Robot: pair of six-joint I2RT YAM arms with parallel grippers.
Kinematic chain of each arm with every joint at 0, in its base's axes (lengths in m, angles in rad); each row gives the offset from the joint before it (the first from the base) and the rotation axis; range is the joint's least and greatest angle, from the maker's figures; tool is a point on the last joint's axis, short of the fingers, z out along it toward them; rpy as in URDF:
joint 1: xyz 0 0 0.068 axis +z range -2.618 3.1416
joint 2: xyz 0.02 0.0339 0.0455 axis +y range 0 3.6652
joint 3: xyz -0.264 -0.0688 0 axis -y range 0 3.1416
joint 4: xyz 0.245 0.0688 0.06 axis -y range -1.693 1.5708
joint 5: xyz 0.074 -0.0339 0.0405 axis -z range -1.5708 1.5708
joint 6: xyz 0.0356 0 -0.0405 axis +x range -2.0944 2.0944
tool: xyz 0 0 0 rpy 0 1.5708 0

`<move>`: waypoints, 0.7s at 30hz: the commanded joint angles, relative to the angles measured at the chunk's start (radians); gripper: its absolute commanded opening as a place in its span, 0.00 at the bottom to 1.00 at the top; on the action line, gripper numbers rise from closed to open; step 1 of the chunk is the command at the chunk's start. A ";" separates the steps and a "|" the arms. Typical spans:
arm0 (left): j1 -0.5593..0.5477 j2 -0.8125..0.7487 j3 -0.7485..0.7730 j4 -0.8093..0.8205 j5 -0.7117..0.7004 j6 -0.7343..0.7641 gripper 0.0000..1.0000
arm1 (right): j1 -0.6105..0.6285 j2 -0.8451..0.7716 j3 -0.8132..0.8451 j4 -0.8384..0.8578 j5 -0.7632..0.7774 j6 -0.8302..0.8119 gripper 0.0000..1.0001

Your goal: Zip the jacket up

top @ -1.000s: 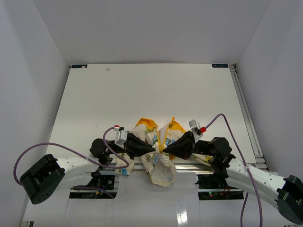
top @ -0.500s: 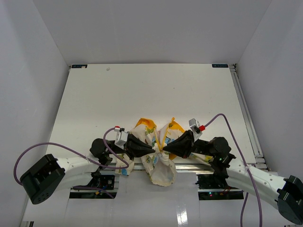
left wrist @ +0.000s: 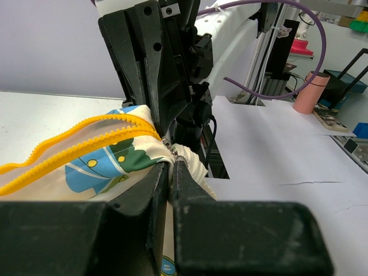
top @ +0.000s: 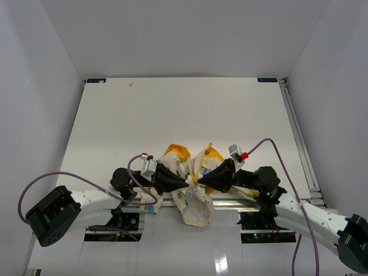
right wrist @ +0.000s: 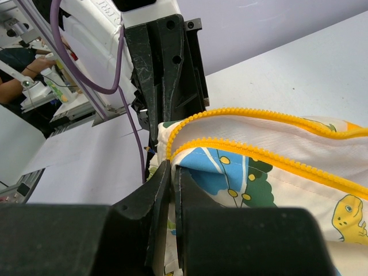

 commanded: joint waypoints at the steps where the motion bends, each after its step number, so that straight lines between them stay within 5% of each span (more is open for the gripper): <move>1: 0.000 0.005 0.007 0.481 0.054 -0.017 0.00 | -0.004 0.013 0.055 0.015 0.010 -0.033 0.08; 21: 0.000 0.032 0.029 0.389 0.060 -0.042 0.00 | -0.005 -0.010 0.115 -0.088 0.047 -0.080 0.08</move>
